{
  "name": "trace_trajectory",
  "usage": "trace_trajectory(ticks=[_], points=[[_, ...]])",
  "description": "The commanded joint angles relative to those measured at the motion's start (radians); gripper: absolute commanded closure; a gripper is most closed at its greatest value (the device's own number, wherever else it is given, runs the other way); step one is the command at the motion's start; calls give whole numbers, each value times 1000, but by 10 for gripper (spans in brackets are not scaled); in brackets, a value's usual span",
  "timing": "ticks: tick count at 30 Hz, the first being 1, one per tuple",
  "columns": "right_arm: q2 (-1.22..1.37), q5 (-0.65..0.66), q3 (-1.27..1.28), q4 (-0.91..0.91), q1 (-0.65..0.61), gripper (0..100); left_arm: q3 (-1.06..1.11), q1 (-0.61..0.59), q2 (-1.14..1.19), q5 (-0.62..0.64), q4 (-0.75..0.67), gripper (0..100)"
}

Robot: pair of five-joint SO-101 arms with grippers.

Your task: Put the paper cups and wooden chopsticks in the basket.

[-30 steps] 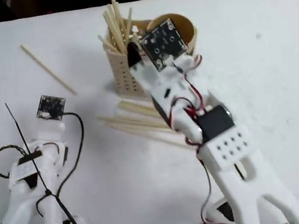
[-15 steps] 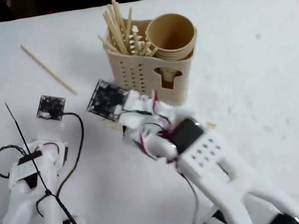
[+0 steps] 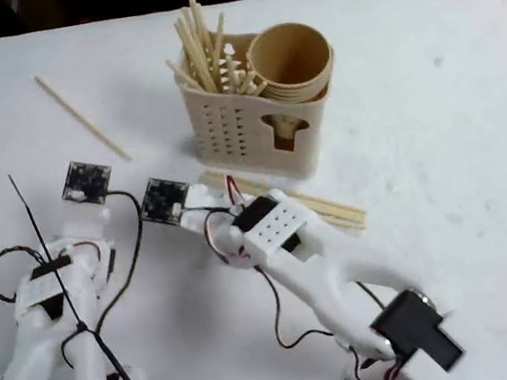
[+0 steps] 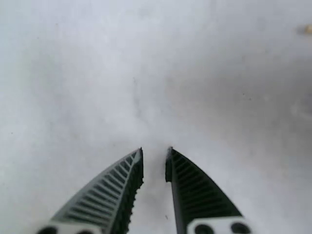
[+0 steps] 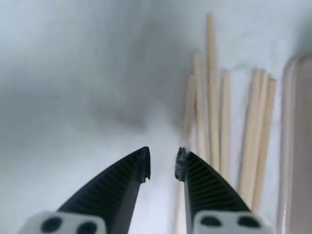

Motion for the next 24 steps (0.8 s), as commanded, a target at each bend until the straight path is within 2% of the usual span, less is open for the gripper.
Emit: trace_trajectory(ticks=[1,13,17,21,24], points=[[30,17,-12,-36,1,899,2,15,-31,-11,-15,902],[188,21,-120,-28,85,903,2,15,-31,-11,-15,902],[196,21,-120,25,58,913,2,15,-31,-11,-15,902],[163,20,-118,105,1,986,2,15,-31,-11,-15,902],[131,18,-115,148,-25,980,2,15,-31,-11,-15,902]])
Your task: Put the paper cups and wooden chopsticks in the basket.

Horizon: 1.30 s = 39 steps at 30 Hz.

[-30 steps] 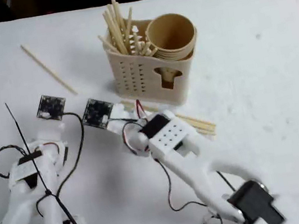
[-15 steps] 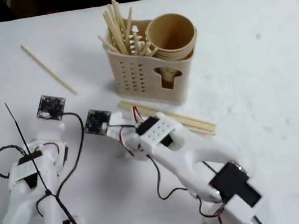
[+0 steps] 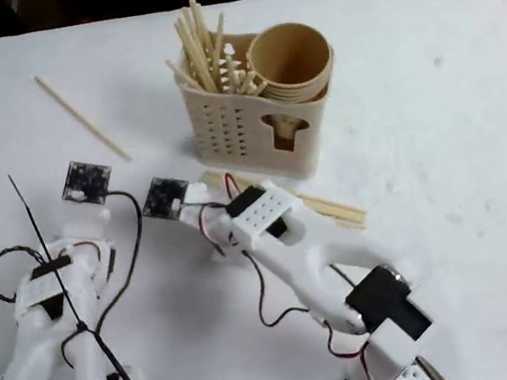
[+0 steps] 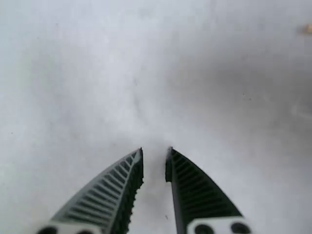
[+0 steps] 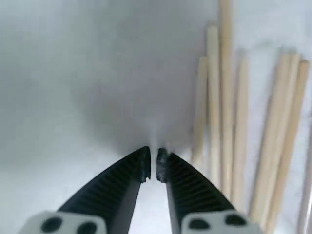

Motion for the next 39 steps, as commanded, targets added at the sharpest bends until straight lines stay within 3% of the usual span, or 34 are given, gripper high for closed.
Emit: trace_trajectory(ticks=[1,12,16,26,39], points=[[-73,5,-6,77,-50,981,2,15,-31,-11,-15,902],[-252,-121,-5,74,74,972,2,15,-31,-11,-15,902],[-209,-118,14,10,104,868,2,15,-31,-11,-15,902],[-81,-71,14,-27,96,886,2,15,-31,-11,-15,902],[-76,-77,21,53,-33,886,2,15,-31,-11,-15,902]])
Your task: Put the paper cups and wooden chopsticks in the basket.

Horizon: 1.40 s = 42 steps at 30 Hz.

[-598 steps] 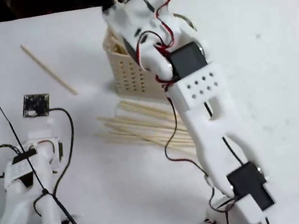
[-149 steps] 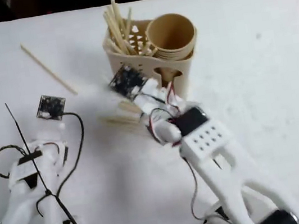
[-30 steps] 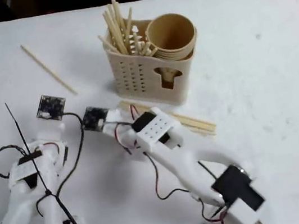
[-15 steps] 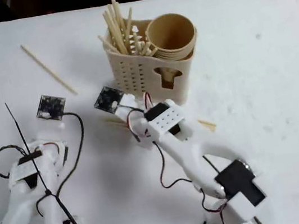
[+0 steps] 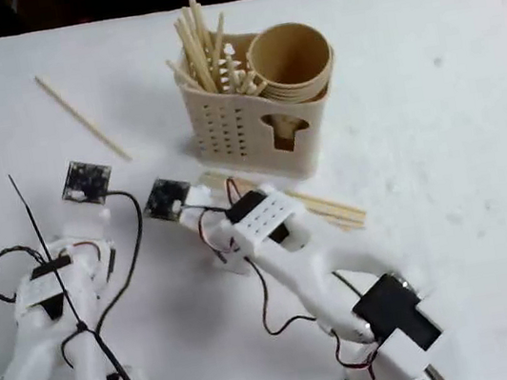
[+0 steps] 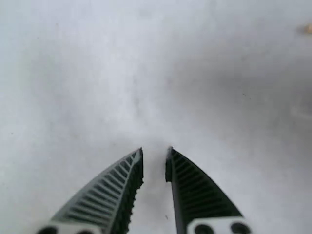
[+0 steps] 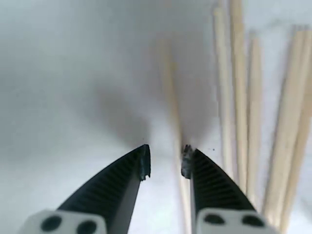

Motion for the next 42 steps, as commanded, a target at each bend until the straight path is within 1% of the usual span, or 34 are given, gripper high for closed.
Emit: trace_trajectory(ticks=[1,5,8,10,13,19,21,24,27,31,34,37,42], points=[[-10,6,-6,10,-15,886,2,15,-31,-11,-15,902],[-7,12,-5,10,-15,896,2,15,-31,-11,-15,902],[-13,5,-5,10,-12,990,2,15,-31,-11,-15,902],[-24,5,-6,13,-2,969,2,15,-31,-11,-15,902],[-91,3,-9,36,31,982,2,15,-31,-9,-15,902],[-380,-87,-5,113,101,981,2,15,-31,-11,-15,902],[-456,-86,-3,148,97,981,2,15,-31,-11,-15,902],[-513,-81,-3,200,48,981,2,15,-31,-11,-15,902],[-486,-78,32,180,-25,974,2,15,-31,-11,-15,902],[-352,-35,97,65,-81,887,2,15,-31,-9,-15,902],[-225,-25,103,-25,-76,837,2,15,-31,-9,-15,902],[-131,-21,97,-101,-61,833,2,15,-31,-9,-15,902],[-58,-21,60,-108,-30,833,2,15,-31,-9,-15,902]])
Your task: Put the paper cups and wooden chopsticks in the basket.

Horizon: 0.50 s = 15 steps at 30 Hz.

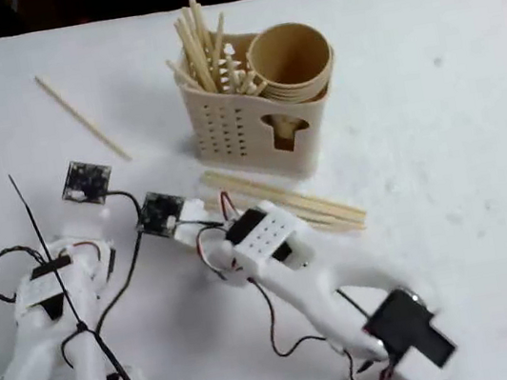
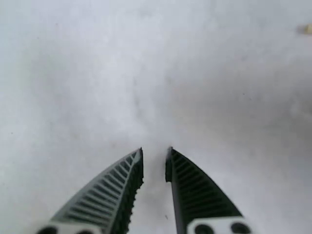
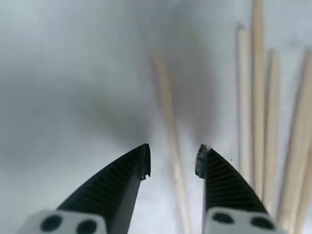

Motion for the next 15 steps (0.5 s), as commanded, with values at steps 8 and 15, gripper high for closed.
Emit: trace_trajectory(ticks=[8,15], points=[[87,15,-46,-21,30,841,2,15,-31,-8,-15,902],[79,14,-51,-16,30,983,2,15,-31,-8,-15,902]])
